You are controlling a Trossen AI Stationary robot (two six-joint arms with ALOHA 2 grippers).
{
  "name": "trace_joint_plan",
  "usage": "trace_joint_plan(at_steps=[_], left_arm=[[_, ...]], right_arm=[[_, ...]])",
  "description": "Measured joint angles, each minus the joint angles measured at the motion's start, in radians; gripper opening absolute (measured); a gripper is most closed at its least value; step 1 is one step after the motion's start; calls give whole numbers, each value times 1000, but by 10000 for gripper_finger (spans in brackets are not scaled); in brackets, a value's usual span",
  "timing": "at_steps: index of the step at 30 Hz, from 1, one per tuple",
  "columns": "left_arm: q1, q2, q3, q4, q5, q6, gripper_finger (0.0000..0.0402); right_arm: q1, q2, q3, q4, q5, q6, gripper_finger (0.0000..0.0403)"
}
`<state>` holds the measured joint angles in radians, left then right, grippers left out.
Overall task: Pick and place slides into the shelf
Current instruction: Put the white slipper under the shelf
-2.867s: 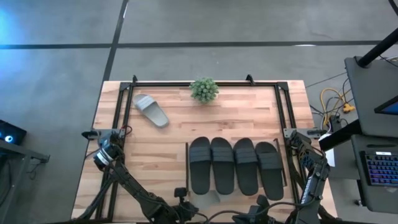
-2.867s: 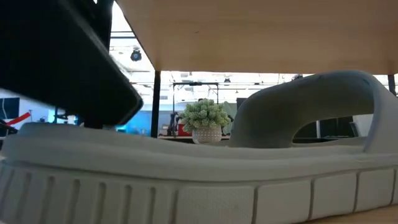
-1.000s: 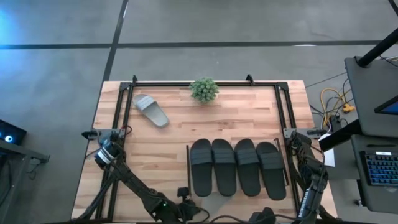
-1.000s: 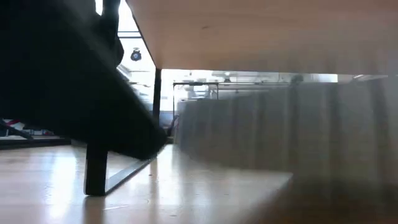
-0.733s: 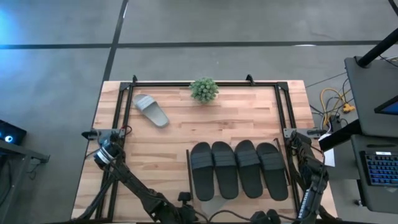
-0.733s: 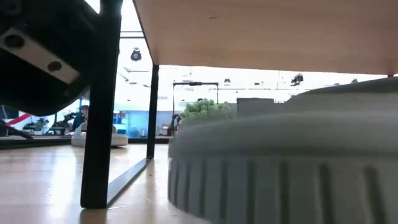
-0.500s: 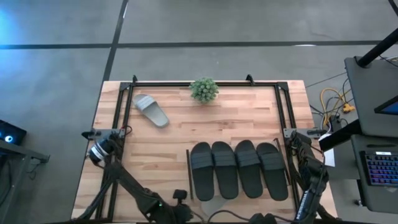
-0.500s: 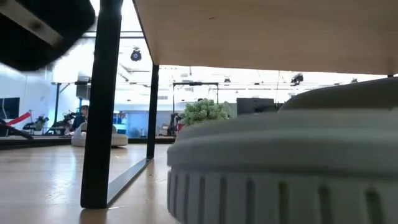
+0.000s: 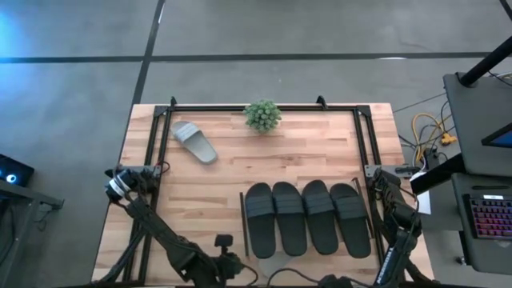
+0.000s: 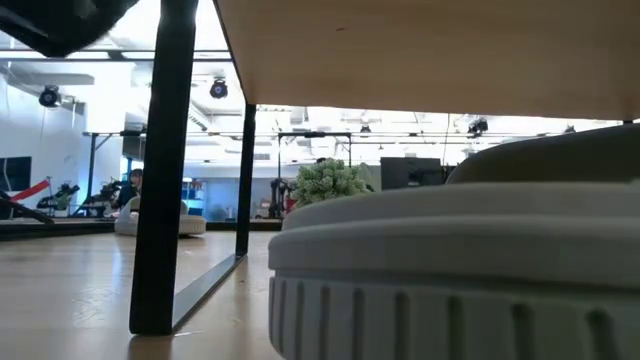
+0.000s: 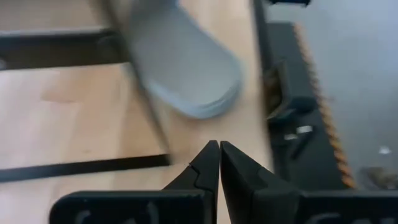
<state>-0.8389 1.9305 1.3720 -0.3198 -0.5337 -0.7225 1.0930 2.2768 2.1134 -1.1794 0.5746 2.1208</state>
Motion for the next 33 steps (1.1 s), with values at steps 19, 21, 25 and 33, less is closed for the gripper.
trace_joint_plan(at_steps=[19, 21, 25, 33], left_arm=[[3, 0, -4, 168, -156, 85, 0], [6, 0, -5, 141, -248, 85, 0], [13, 0, -5, 75, -316, 74, 0], [5, 0, -5, -95, -313, -123, 0]], right_arm=[[3, 0, 10, -4, -6, -8, 13], [3, 0, 10, -6, -6, -8, 13], [3, 0, 10, -5, -6, -3, 13], [21, 0, 10, 4, -12, 30, 13]])
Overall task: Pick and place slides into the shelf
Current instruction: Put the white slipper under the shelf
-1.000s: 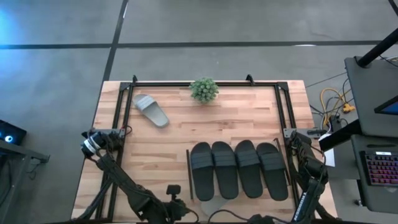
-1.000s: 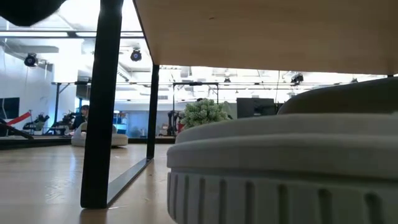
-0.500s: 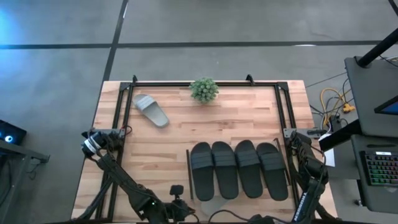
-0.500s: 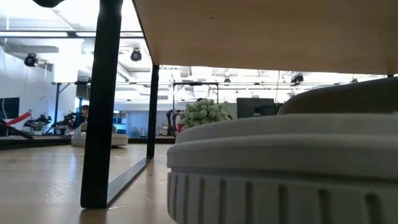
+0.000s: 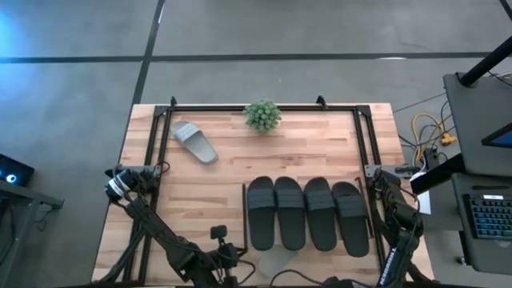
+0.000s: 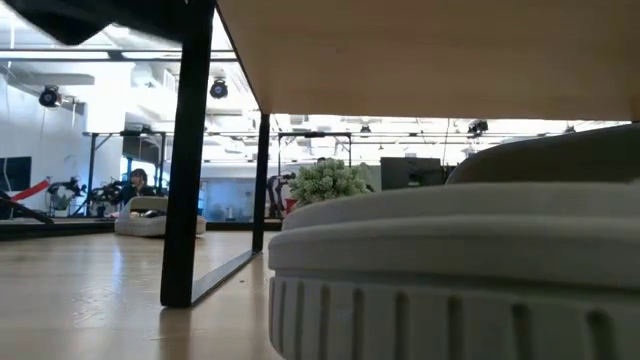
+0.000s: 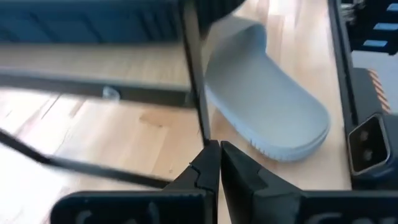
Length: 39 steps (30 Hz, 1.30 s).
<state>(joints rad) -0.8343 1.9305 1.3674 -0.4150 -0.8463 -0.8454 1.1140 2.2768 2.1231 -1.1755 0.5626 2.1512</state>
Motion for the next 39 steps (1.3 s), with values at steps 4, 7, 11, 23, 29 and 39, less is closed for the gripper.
trace_joint_plan(at_steps=[4, 7, 11, 23, 29, 39], left_arm=[[-27, -4, 0, -20, 1, -9, 0], [-60, -29, 6, -20, 3, -11, 0], [-85, -62, 5, -14, 4, -15, 0], [-100, -63, 6, -13, 78, -13, 0], [-110, -63, 6, -15, 79, -13, 0], [-112, -63, -3, -49, 113, -12, 0]], right_arm=[[32, 0, 0, -3, 2, 38, 13], [63, 0, 0, -12, -11, 85, 13], [76, 0, -6, -66, -77, 90, 13], [-55, 2, -226, 151, -88, -214, 13], [-78, 3, -311, 182, 71, -251, 13], [-118, 3, -399, 378, 94, -399, 13]])
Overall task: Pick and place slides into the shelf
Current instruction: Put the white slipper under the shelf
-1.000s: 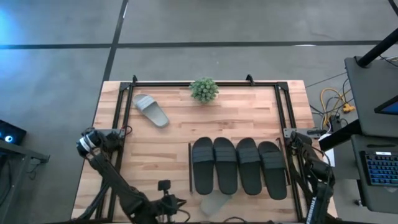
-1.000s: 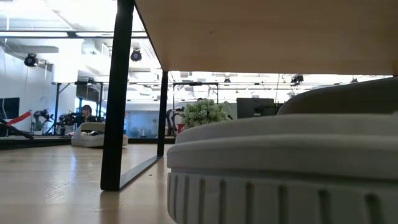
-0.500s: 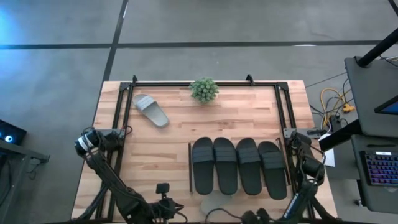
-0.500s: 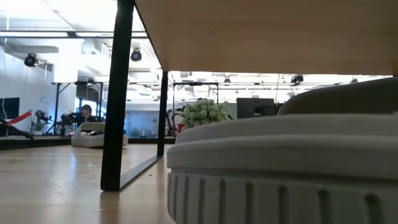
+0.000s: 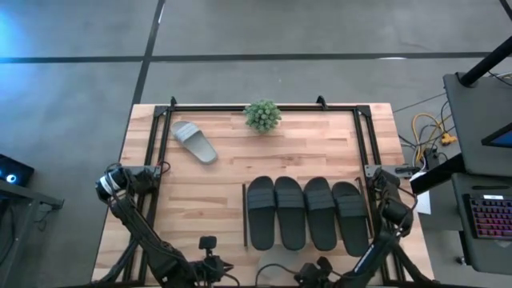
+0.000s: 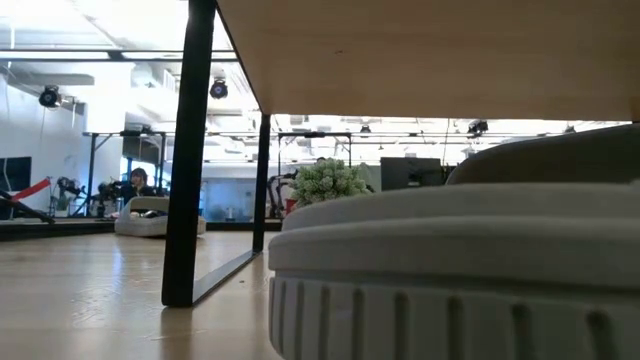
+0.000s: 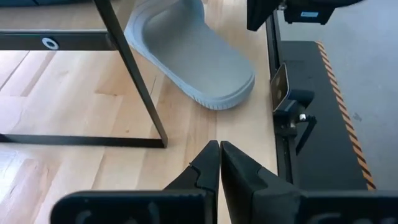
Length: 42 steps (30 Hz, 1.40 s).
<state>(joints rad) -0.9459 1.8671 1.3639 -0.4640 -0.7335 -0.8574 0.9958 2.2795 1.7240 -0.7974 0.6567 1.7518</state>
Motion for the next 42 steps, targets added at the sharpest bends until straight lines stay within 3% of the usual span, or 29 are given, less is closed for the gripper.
trace_joint_plan(at_steps=[5, 15, 25, 37, 42], left_arm=[[0, 0, -10, 1, 0, 3, 0], [0, 0, -30, 1, 27, 4, 0], [0, 0, -30, 3, 52, 5, 0], [0, 0, -36, 9, 88, 10, 0], [4, 0, -63, 72, 140, 31, 0]], right_arm=[[-42, 0, -47, 93, 0, -36, 13], [-130, 0, -83, 99, 28, -110, 13], [-143, -1, -111, 85, 31, 41, 13], [-19, -1, 2, 52, -158, 7, 13], [18, -1, 8, 37, -230, 148, 13]])
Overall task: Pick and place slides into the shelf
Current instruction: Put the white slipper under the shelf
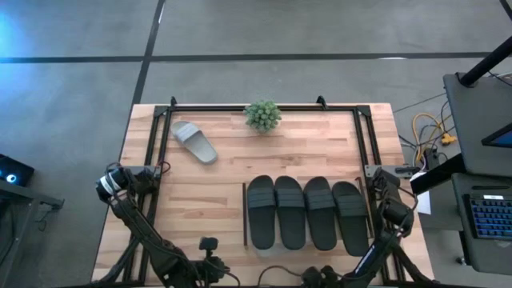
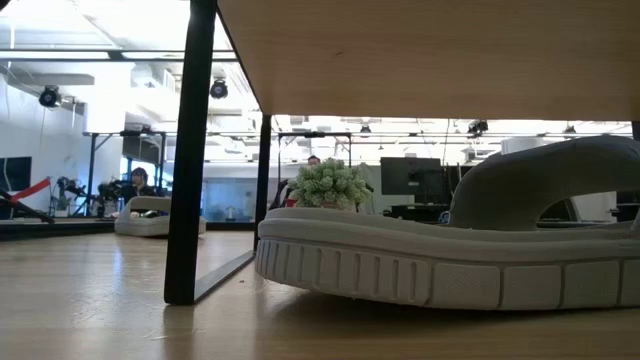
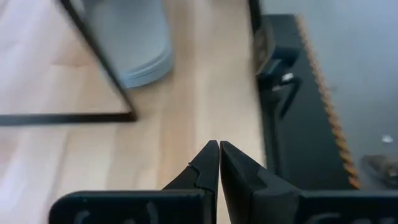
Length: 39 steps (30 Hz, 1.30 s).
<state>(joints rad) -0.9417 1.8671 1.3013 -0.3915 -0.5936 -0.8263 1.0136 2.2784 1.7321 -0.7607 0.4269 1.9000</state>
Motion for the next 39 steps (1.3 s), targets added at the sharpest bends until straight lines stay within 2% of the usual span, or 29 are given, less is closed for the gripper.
trace_joint_plan(at_steps=[4, 9, 12, 14, 18, 23, 30, 33, 36, 39], left_arm=[[0, 14, -6, 147, 9, 63, 0], [24, 62, -6, 321, 15, 128, 0], [39, 98, 16, 319, -63, 175, 0], [53, 120, 45, 321, -123, 263, 0], [96, 154, 92, 326, -120, 400, 0], [127, 213, 144, 297, -143, 494, 0], [148, 315, 263, 28, -206, 562, 0], [148, 346, 320, 6, -208, 641, 0], [139, 377, 375, -3, -259, 719, 0], [136, 396, 429, -42, -280, 731, 0]], right_arm=[[47, 0, 0, 0, 33, 148, 13], [97, 0, 11, -7, 60, 221, 13], [109, 0, 22, -13, 66, 222, 13], [114, 0, 30, -17, 67, 221, 13], [117, 0, 49, -29, 67, 208, 13], [118, 0, 90, -59, 72, 157, 13], [128, 0, 190, -197, 76, 122, 13], [132, -1, 228, -268, 83, 133, 13], [136, -1, 252, -327, 97, 151, 13], [138, -1, 260, -346, 99, 168, 13]])
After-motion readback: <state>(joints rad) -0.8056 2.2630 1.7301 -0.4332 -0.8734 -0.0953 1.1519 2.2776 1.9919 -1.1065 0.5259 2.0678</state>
